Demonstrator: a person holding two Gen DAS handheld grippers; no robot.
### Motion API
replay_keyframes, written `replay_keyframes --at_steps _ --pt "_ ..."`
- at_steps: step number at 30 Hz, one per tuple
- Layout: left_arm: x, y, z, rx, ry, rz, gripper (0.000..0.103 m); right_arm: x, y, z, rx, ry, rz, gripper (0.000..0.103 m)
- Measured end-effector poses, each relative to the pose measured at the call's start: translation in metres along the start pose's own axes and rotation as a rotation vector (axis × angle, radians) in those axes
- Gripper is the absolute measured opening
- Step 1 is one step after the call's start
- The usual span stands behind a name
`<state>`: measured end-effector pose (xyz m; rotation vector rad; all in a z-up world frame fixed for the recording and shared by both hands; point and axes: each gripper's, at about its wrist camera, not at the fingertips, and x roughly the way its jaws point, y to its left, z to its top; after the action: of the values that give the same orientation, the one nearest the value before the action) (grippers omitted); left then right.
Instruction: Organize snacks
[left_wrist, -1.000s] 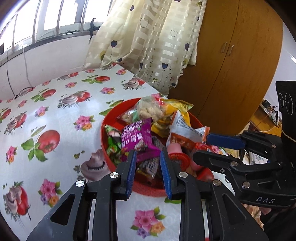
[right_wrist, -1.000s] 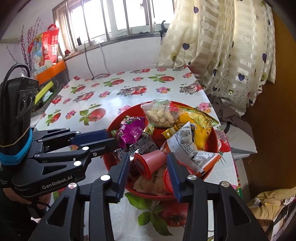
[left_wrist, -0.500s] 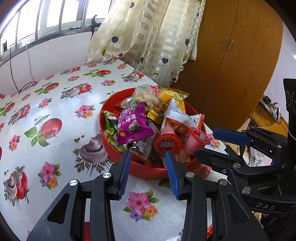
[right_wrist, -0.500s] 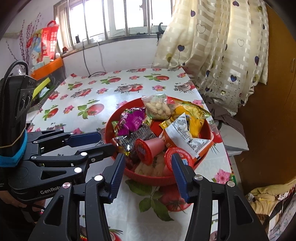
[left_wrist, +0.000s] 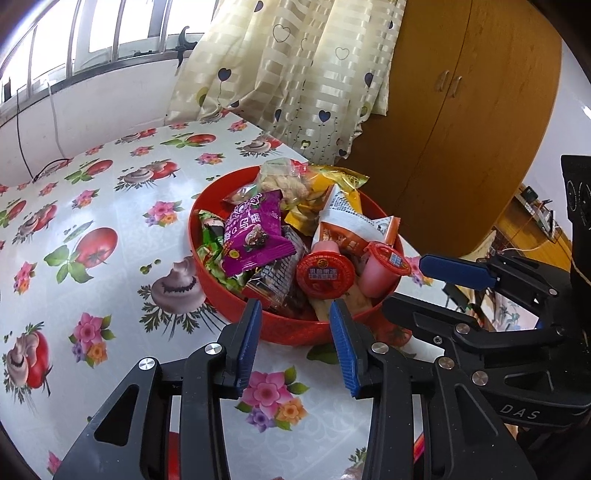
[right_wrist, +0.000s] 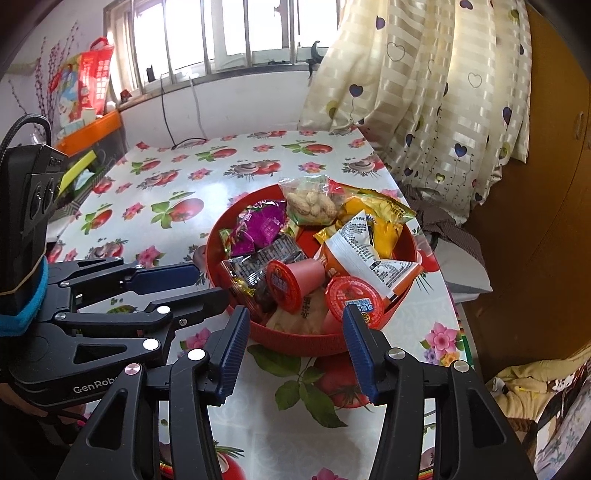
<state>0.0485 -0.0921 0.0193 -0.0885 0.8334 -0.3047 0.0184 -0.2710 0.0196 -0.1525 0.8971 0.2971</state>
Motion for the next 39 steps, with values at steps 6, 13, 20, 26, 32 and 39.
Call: replay_keyframes --at_steps 6,13,20,26,32,39 --pt "0.003 0.000 -0.001 0.008 0.000 0.031 0.040 0.005 -0.001 -0.002 0.003 0.008 -0.001 0.049" --pt "0.006 0.002 0.000 0.001 0.006 0.026 0.040 0.007 -0.001 -0.002 0.004 0.010 -0.001 0.049" --pt "0.009 0.002 0.000 0.002 0.009 0.026 0.039 0.012 -0.005 -0.003 0.011 0.018 -0.002 0.049" --pt "0.010 0.002 -0.001 0.002 0.011 0.025 0.040 0.013 -0.006 -0.004 0.013 0.019 0.000 0.049" --pt "0.011 0.003 -0.001 0.001 0.016 0.019 0.040 0.014 -0.007 -0.004 0.013 0.018 -0.002 0.049" --pt "0.012 0.004 -0.002 -0.002 0.019 0.020 0.039 0.014 -0.008 -0.004 0.013 0.020 0.001 0.049"
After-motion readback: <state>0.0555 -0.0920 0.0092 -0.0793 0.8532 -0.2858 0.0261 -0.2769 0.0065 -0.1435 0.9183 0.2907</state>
